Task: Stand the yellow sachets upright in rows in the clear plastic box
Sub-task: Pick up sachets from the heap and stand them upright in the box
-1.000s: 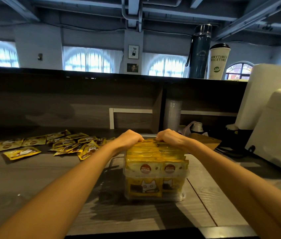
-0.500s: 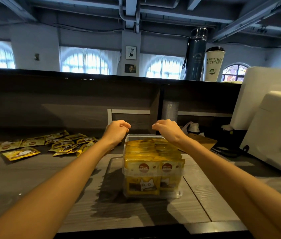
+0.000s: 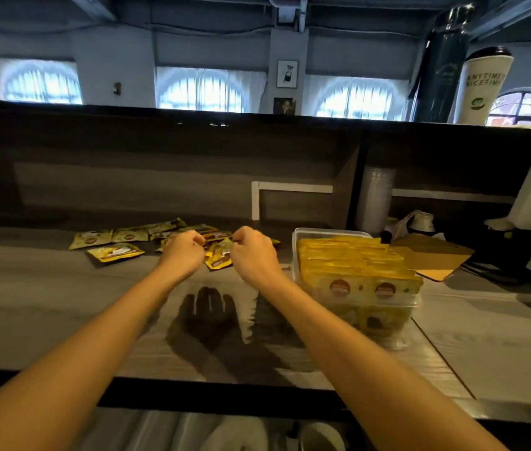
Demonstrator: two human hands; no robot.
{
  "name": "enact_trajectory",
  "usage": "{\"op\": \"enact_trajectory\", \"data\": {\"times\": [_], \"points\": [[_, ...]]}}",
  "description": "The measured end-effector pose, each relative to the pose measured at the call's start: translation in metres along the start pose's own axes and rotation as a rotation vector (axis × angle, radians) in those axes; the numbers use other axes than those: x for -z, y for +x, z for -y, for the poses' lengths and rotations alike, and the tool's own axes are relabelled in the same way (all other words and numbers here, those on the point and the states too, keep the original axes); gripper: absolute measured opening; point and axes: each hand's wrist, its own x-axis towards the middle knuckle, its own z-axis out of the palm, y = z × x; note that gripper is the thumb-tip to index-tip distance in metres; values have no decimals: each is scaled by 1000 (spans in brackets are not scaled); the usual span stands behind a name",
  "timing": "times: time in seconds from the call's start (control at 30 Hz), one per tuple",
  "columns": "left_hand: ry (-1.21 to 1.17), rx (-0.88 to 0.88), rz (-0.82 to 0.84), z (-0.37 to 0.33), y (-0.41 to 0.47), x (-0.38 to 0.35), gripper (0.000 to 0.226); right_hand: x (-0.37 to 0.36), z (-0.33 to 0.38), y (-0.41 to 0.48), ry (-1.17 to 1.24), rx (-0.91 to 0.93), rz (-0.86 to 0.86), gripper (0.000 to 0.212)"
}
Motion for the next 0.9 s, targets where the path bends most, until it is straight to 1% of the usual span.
{"op": "enact_trajectory", "data": {"times": [0.07,0.13,0.27,0.37,0.47,0.57,0.63,0.7,0.73,0.8,0.83,0.9], "points": [[113,27,91,25,6,-6,40,-19,-14,4,-65,-72,98,34],[211,29,154,42,12,-14,43,-35,-23,11,-113,-107,121,33],[372,-40,256,52,21,-26,52,-61,-31,30,-272,-29,151,48],[446,-106,318,58,24,-35,54,-75,-37,37,-376,-26,230,53],[459,-118,261,61,30,-42,53,-80,-38,40,-430,-42,326,50],[501,-92,251,59,30,-42,50,-78,-32,38,-438,-53,329,47],[553,-94,251,58,29,-40,48,-76,-29,35,-496,-42,302,45],[568,-136,221,58,28,-38,44,-71,-26,29,-559,-13,244,43],[537,-163,195,58,27,-37,40,-68,-25,26,-566,3,206,40],[402,-203,136,59,23,-32,36,-62,-24,19,-514,27,135,33],[342,-209,110,60,20,-30,34,-58,-24,15,-474,23,115,30],[298,-199,65,60,14,-23,33,-50,-23,10,-439,15,80,28]]}}
